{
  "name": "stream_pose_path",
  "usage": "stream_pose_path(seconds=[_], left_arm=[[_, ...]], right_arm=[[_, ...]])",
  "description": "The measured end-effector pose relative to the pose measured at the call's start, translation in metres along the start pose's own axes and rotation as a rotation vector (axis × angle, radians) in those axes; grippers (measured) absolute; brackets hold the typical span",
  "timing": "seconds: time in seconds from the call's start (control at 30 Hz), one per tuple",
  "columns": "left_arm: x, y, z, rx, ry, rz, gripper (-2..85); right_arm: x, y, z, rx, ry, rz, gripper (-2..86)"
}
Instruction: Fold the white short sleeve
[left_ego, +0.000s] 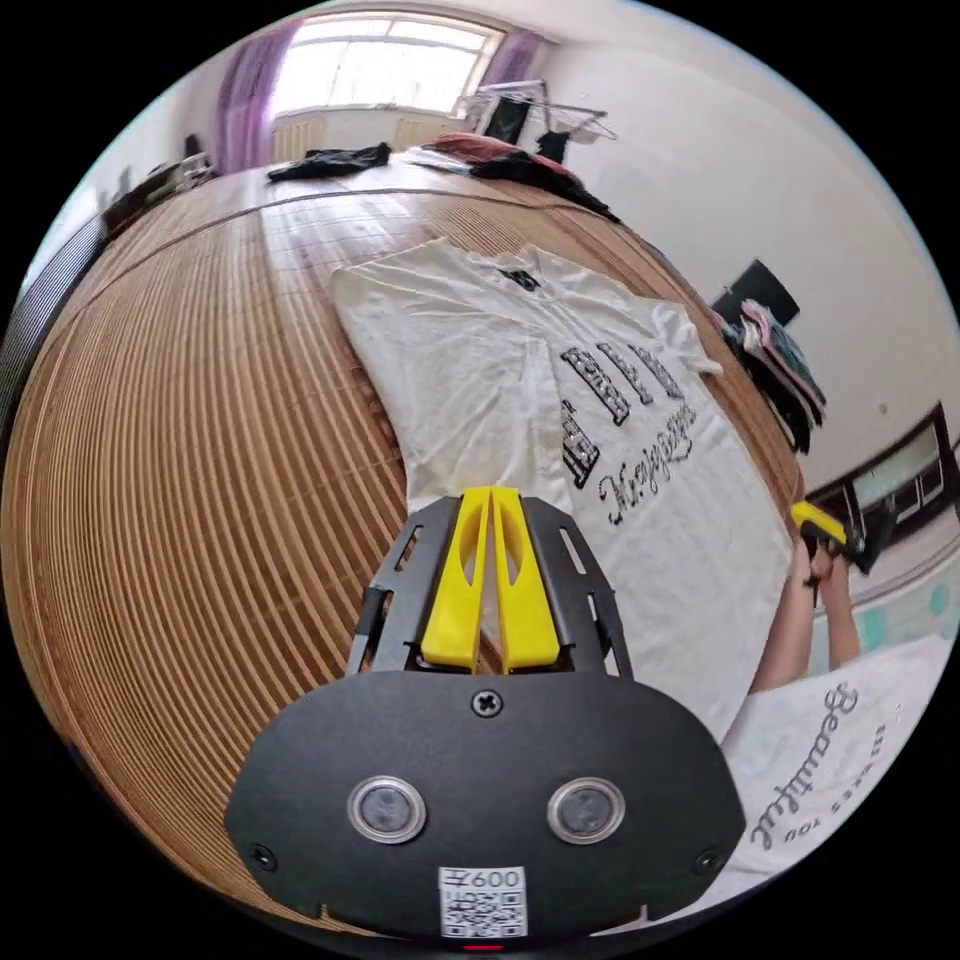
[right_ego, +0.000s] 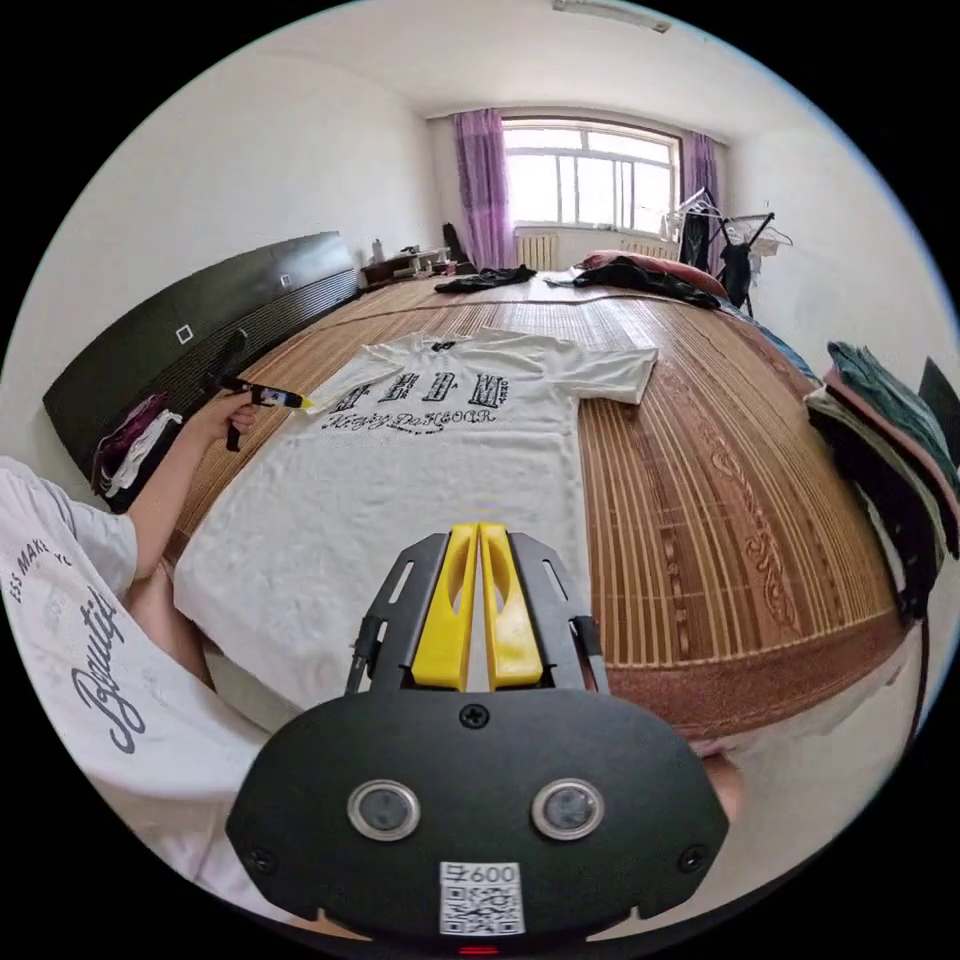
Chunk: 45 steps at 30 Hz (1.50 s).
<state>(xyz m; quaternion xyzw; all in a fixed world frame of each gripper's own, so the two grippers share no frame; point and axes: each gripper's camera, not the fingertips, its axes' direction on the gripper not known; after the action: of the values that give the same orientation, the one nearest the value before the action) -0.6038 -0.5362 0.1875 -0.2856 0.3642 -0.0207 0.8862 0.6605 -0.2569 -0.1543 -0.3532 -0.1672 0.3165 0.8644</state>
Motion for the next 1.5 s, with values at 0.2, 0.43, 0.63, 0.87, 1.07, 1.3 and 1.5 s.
stream_pose_path(seconds=[0.2,0.43,0.63,0.87,1.07,1.3,1.5], left_arm=[[0.015,0.068,0.054,-0.056,-0.107,-0.005,0.7],[0.043,0.202,0.079,0.068,-0.481,0.015,0.8],[0.143,0.42,0.072,0.49,-0.787,0.191,0.8],[0.207,0.62,0.142,0.313,-0.83,0.211,0.2],[0.158,0.711,0.163,0.312,-0.693,-0.01,0.1],[0.119,0.805,0.218,0.328,-0.79,0.032,0.3],[0.082,0.847,0.226,0.262,-0.733,0.055,0.5]], right_arm=[[0.045,0.09,-0.016,0.142,-0.319,0.203,-0.8],[0.049,0.169,-0.042,0.185,-0.249,0.103,-0.8],[0.031,0.243,-0.045,0.293,-0.14,-0.092,-0.8],[-0.003,0.333,-0.023,0.461,-0.045,-0.228,-0.8],[-0.01,0.377,0.013,0.401,-0.014,-0.182,-0.8],[-0.033,0.397,0.014,0.327,0.018,-0.251,-0.9],[-0.063,0.407,0.009,0.288,0.073,-0.235,-0.8]])
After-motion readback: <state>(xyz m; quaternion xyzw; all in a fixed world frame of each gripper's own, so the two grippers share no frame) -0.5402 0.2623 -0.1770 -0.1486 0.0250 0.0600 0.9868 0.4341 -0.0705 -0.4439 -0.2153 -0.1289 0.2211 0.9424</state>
